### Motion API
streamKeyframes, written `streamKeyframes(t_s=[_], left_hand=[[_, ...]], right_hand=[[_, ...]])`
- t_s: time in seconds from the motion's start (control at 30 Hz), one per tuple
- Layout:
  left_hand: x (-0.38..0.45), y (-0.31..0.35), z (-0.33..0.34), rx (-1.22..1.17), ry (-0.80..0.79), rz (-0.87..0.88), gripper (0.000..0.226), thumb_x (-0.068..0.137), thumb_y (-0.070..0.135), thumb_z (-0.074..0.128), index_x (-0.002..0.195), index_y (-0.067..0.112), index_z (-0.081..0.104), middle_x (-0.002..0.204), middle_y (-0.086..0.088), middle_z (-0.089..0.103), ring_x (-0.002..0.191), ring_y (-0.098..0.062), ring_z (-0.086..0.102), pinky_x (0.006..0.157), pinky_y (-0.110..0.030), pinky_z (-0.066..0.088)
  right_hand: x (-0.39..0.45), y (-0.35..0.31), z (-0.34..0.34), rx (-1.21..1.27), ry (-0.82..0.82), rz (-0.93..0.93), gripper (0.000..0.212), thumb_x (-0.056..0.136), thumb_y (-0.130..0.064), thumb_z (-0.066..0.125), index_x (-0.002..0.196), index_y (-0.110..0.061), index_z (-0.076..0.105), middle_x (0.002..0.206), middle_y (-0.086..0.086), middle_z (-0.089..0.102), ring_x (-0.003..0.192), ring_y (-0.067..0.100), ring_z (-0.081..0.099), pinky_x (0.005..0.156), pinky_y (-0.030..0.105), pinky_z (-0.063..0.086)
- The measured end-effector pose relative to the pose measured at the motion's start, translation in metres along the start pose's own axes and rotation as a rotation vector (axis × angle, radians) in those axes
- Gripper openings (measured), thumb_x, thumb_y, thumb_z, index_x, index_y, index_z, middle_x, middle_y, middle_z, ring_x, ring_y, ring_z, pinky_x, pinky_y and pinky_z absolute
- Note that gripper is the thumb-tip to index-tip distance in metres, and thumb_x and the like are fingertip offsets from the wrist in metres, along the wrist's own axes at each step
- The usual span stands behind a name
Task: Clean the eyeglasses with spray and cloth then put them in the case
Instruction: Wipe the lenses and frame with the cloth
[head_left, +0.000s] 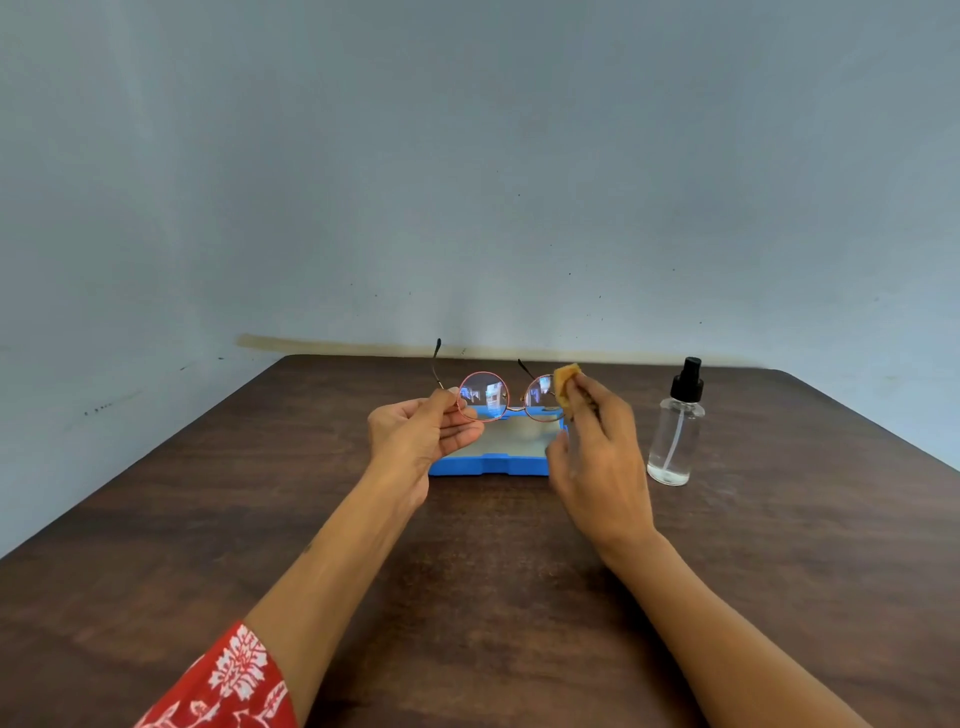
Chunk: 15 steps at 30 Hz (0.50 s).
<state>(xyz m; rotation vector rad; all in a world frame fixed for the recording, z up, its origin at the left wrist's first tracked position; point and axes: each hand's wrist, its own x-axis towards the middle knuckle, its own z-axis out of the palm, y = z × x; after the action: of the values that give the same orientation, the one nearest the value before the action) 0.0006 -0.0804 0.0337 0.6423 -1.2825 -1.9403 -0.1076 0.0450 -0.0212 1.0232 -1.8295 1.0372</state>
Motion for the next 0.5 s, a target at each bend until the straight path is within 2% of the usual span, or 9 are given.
streamKeyframes(t_s=[0.07,0.13,0.23,0.37,0.43,0.5], left_hand=[[0.0,0.0,-0.001,0.001,0.009,-0.001,0.012,0.083,0.004,0.064,0.072,-0.002,0.065,0.063,-0.015,0.067,0.049,-0.016,0.067,0.052,-0.023,0.058],[0.001,0.001,-0.003,0.002,0.016,0.0,0.011,0.084,0.005,0.064,0.076,-0.002,0.065,0.066,-0.016,0.067,0.05,-0.016,0.067,0.052,-0.023,0.058],[0.003,0.003,-0.004,-0.006,0.021,0.0,0.01,0.084,0.005,0.064,0.078,-0.003,0.065,0.066,-0.015,0.067,0.051,-0.017,0.067,0.051,-0.023,0.057],[0.004,0.003,-0.004,-0.014,0.012,-0.006,0.01,0.084,0.005,0.064,0.08,-0.003,0.065,0.07,-0.017,0.067,0.051,-0.017,0.067,0.05,-0.022,0.056],[0.004,0.004,-0.004,-0.021,0.014,-0.012,0.01,0.084,0.006,0.064,0.081,-0.003,0.065,0.068,-0.016,0.068,0.052,-0.017,0.068,0.049,-0.021,0.056],[0.004,0.004,-0.005,-0.034,0.019,-0.012,0.01,0.084,0.007,0.064,0.081,-0.003,0.065,0.063,-0.013,0.068,0.052,-0.016,0.068,0.048,-0.021,0.055]], right_hand=[[-0.001,-0.008,0.003,-0.026,-0.046,-0.098,0.049,0.08,-0.001,0.054,0.129,0.005,0.052,0.124,0.018,0.054,0.117,0.023,0.045,0.094,0.017,0.042],[-0.003,-0.013,0.005,-0.045,-0.103,-0.203,0.045,0.083,-0.007,0.048,0.126,0.005,0.054,0.122,0.018,0.056,0.115,0.024,0.046,0.083,0.026,0.051],[-0.003,-0.009,0.006,-0.033,-0.085,-0.185,0.044,0.083,-0.006,0.049,0.125,0.004,0.056,0.122,0.017,0.057,0.114,0.023,0.047,0.082,0.025,0.05],[-0.001,0.006,0.004,-0.029,-0.004,-0.023,0.051,0.072,0.013,0.061,0.122,0.006,0.057,0.122,0.019,0.057,0.114,0.022,0.045,0.095,0.018,0.035],[-0.002,0.006,0.005,-0.056,-0.015,-0.05,0.053,0.071,0.014,0.061,0.123,0.006,0.056,0.122,0.019,0.057,0.113,0.024,0.046,0.09,0.022,0.044],[-0.003,0.0,0.007,-0.051,-0.039,-0.126,0.049,0.076,0.011,0.053,0.125,0.006,0.055,0.121,0.019,0.057,0.113,0.025,0.047,0.082,0.03,0.053]])
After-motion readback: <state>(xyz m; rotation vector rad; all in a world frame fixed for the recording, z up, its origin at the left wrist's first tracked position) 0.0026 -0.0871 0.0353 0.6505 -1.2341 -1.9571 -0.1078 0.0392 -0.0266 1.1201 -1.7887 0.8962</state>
